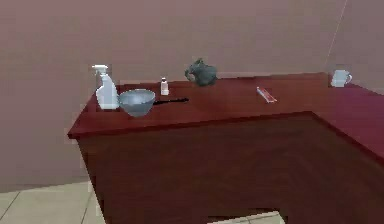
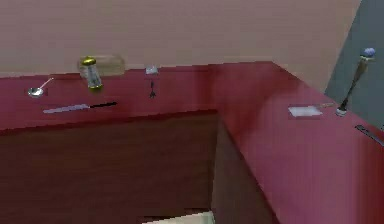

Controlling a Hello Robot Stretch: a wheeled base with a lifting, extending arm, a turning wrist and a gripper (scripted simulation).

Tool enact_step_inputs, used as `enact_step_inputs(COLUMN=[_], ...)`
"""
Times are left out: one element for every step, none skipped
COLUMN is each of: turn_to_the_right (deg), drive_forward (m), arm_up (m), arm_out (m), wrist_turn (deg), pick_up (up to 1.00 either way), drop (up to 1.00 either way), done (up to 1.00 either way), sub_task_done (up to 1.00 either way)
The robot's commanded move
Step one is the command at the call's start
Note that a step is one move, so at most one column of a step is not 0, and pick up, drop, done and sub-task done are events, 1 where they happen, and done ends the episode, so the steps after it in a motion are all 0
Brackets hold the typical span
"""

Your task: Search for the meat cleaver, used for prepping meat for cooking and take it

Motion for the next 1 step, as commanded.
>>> enact_step_inputs(turn_to_the_right=[-45.0], drive_forward=[0.0], arm_up=[0.0], arm_out=[0.0], wrist_turn=[0.0], pick_up=[0.0], drop=[0.0], done=[0.0], sub_task_done=[0.0])
